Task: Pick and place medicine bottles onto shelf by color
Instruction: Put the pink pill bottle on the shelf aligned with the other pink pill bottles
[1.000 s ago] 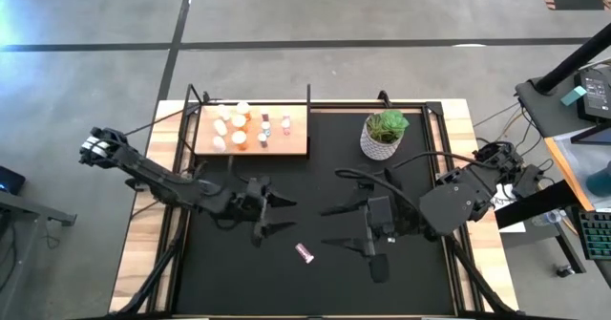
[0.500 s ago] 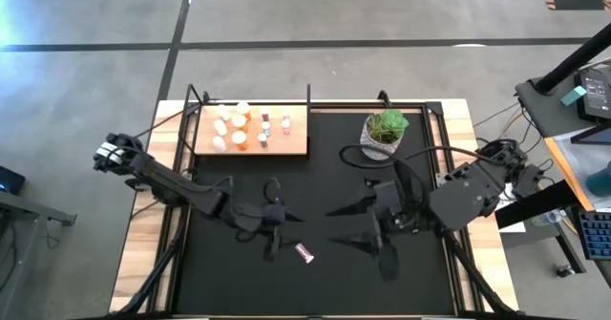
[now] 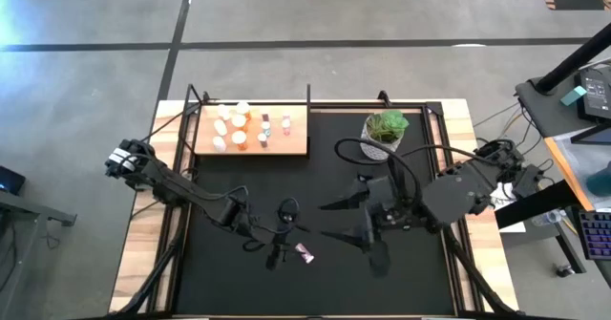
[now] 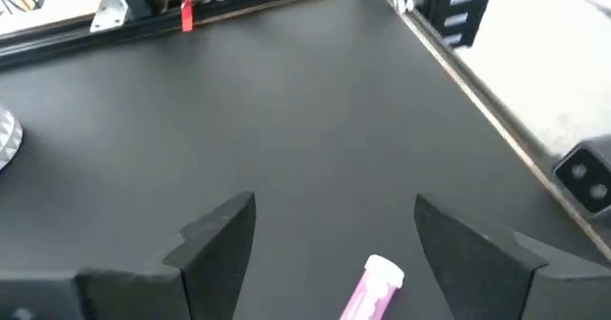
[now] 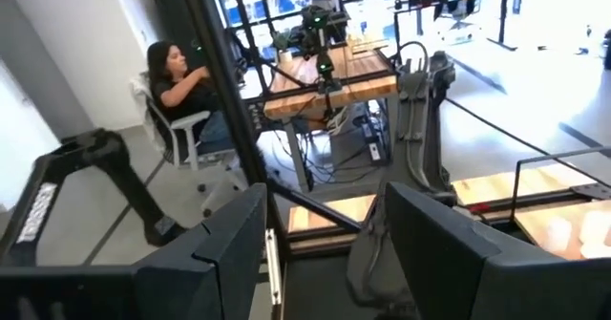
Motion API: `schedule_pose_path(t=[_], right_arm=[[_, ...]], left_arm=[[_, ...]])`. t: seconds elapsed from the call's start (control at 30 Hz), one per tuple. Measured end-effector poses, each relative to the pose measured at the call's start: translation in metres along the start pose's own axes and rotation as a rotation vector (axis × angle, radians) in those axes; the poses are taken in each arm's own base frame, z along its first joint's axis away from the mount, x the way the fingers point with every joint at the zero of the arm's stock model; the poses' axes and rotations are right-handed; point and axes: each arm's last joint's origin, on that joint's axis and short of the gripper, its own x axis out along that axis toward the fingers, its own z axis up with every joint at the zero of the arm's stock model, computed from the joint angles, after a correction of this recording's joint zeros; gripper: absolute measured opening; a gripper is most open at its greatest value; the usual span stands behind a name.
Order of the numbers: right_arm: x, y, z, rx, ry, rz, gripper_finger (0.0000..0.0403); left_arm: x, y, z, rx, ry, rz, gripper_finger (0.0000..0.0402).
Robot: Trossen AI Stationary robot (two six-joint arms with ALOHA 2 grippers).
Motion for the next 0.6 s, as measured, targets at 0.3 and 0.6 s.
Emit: schedule_pose_path(t=[0.3,0.6], right_arm=[[0.004,-0.006,-0.009,0.012,0.067,-0.084,0.0203],[0.007,-0.007,-0.015,-0.079,0.114,-0.078,0.0203]], left_arm=[[-0.001,-0.005,-0.008,0.021,0.043,-0.013,0.0270],[0.000,-0.006,-0.009,0.022,0.045,-0.015,0.0270]])
